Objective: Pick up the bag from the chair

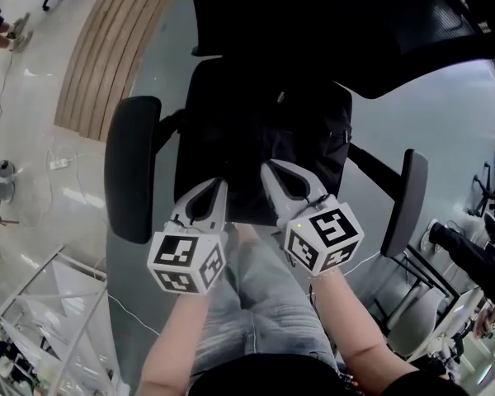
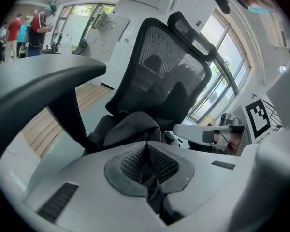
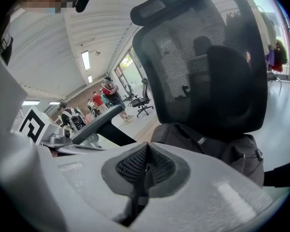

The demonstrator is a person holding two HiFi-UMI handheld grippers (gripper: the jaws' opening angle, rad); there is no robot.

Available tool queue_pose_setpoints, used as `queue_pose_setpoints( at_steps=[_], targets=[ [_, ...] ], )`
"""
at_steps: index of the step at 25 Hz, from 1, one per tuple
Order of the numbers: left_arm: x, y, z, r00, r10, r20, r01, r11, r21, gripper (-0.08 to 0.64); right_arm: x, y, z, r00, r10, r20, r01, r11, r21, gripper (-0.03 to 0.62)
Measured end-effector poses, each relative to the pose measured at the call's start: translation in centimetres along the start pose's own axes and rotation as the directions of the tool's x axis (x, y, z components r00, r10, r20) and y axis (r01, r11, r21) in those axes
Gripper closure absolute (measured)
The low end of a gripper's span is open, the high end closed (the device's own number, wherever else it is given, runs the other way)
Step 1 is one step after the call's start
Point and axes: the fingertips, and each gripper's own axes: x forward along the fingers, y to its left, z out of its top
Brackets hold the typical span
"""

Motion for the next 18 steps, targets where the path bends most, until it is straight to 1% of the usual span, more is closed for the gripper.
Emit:
queue_pose_setpoints(
  at_steps=[6,12,14,15,16,18],
  targets=[
    [0.8,1.7,0.1,1.0,0.026,0.0,-0.026,1.0,-0.01,0.541,2.2,-1.2,-0.2,1.0,-0.016,0.0,0.016,1.0,0.021,0.592],
    [1.9,2.2,-0.4,1.0,0.011,-0.007,-0.011,1.0,0.003,0.541,2.9,-3.1,0.5,0.995,-0.088,0.055,0.088,0.996,0.005,0.591],
    [2.3,2.5,-0.6,1.0,0.009,-0.011,-0.009,1.0,0.001,0.541,3.2,-3.6,0.6,0.993,-0.099,0.065,0.098,0.995,0.006,0.59],
    [2.5,2.6,-0.8,1.0,0.007,-0.015,-0.007,1.0,0.0,0.541,3.3,-3.8,0.5,0.994,-0.096,0.061,0.095,0.995,0.01,0.551],
    [2.8,2.6,-1.0,1.0,0.004,-0.019,-0.004,1.0,0.0,0.541,3.5,-3.9,0.3,0.994,-0.091,0.054,0.09,0.996,0.016,0.444],
    [3.2,2.4,-1.4,1.0,-0.001,-0.027,0.001,1.0,0.005,0.541,3.6,-4.1,0.0,0.996,-0.085,0.038,0.085,0.996,0.018,0.44]
  ],
)
